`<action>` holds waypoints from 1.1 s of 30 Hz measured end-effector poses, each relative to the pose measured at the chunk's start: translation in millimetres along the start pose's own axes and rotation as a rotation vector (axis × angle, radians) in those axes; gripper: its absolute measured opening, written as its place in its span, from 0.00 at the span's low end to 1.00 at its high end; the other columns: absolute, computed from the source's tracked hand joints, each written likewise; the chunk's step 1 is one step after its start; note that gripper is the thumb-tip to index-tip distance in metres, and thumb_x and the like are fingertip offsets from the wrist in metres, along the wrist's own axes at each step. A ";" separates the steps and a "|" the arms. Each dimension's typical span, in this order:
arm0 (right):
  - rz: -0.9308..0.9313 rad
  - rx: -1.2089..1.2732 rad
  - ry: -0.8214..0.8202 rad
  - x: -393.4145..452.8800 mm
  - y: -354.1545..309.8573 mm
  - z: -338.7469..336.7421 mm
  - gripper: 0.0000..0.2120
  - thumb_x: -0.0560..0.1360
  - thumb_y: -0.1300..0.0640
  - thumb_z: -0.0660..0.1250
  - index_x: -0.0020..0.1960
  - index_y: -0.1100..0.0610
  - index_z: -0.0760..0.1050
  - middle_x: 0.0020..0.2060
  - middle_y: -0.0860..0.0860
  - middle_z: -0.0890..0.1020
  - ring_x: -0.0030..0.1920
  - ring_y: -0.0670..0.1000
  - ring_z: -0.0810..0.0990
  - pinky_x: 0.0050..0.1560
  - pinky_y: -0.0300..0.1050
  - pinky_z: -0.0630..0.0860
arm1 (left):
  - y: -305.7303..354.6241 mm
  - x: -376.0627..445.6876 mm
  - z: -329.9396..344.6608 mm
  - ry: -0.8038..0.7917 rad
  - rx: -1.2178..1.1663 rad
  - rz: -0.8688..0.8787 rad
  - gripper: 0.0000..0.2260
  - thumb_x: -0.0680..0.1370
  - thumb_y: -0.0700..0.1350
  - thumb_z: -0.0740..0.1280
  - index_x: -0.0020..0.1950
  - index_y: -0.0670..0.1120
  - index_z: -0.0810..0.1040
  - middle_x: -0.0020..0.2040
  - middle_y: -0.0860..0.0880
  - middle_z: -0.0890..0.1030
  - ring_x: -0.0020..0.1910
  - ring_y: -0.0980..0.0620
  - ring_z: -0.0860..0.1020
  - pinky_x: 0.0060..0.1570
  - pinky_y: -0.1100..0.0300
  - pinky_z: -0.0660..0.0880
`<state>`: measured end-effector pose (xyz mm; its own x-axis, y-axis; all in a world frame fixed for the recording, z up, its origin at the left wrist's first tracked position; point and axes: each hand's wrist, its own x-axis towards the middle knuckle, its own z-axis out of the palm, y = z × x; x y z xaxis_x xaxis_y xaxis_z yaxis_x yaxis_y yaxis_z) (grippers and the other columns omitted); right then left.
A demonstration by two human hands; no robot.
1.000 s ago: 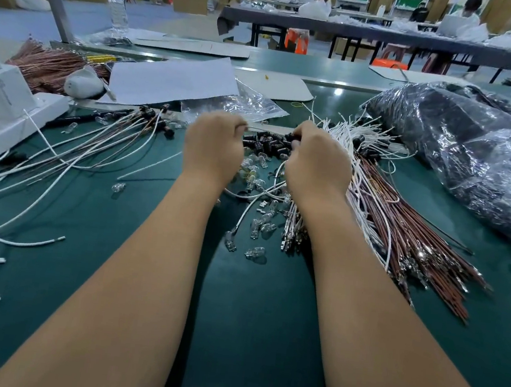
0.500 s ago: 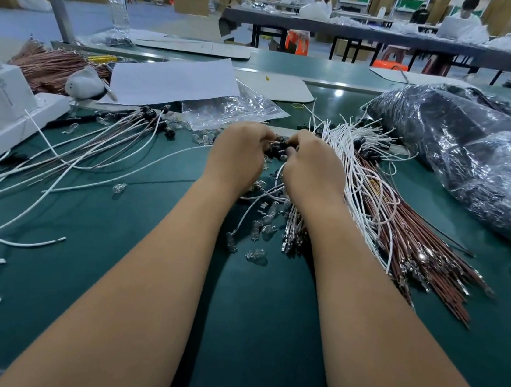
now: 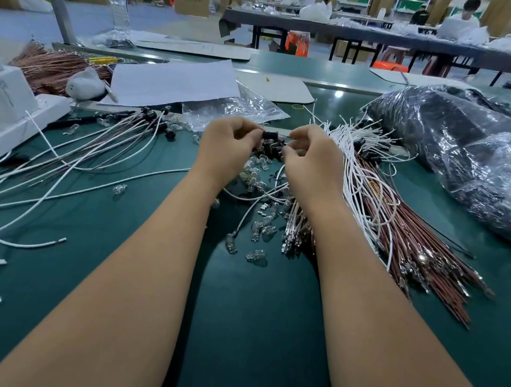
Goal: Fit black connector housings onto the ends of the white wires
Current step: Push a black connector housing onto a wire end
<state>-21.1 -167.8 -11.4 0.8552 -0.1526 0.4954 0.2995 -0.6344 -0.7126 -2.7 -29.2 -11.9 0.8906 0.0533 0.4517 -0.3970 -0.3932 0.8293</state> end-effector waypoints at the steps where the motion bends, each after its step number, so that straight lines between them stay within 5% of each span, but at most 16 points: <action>1: -0.001 0.011 0.016 0.3 0.7 -0.1 0.06 0.76 0.61 0.68 0.53 0.56 0.77 0.39 0.45 0.78 0.41 0.45 0.78 0.43 0.36 0.73 | -1.0 0.9 -2.0 0.005 -0.023 -0.013 0.04 0.78 0.39 0.67 0.46 0.42 0.82 0.37 0.47 0.81 0.29 0.59 0.72 0.32 0.70 0.69; 5: -0.025 0.059 0.072 1.3 1.5 -0.3 0.05 0.76 0.60 0.67 0.50 0.55 0.79 0.38 0.42 0.77 0.40 0.42 0.77 0.41 0.29 0.71 | -2.0 2.0 -4.9 0.003 -0.079 -0.038 0.06 0.79 0.40 0.66 0.43 0.43 0.81 0.34 0.51 0.79 0.27 0.62 0.70 0.32 0.68 0.70; 10: -0.053 0.109 0.125 0.9 -0.9 -1.8 0.03 0.75 0.60 0.69 0.48 0.54 0.80 0.37 0.43 0.79 0.40 0.45 0.79 0.46 0.42 0.78 | -1.7 2.0 -5.0 -0.006 -0.112 -0.052 0.06 0.78 0.40 0.67 0.43 0.44 0.81 0.32 0.54 0.79 0.27 0.64 0.71 0.32 0.70 0.70; 24: 0.079 0.300 0.132 0.7 -6.8 -5.7 0.06 0.76 0.60 0.67 0.42 0.53 0.79 0.36 0.49 0.81 0.41 0.53 0.81 0.47 0.55 0.80 | -0.8 0.7 -5.7 -0.053 -0.120 0.009 0.02 0.77 0.39 0.69 0.46 0.42 0.81 0.35 0.49 0.81 0.28 0.60 0.74 0.33 0.67 0.72; 29: 0.031 0.271 0.103 0.2 -4.6 -4.2 0.09 0.77 0.61 0.66 0.39 0.52 0.75 0.34 0.48 0.78 0.36 0.52 0.77 0.41 0.49 0.77 | 3.7 -0.9 -1.6 -0.073 -0.086 0.054 0.01 0.77 0.38 0.69 0.46 0.43 0.80 0.36 0.48 0.81 0.34 0.53 0.77 0.40 0.55 0.76; 33: -0.019 0.221 0.099 -0.4 -4.5 -1.1 0.06 0.78 0.59 0.65 0.42 0.53 0.75 0.34 0.47 0.78 0.35 0.48 0.75 0.37 0.43 0.72 | 6.2 -1.7 -0.9 -0.087 -0.096 0.049 0.01 0.77 0.39 0.69 0.46 0.43 0.80 0.34 0.47 0.80 0.33 0.52 0.76 0.38 0.58 0.75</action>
<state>-23.2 -165.8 -7.9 0.8064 -0.2227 0.5478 0.4095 -0.4581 -0.7890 -7.0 -30.9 -7.2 0.8840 -0.0453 0.4653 -0.4559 -0.3035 0.8367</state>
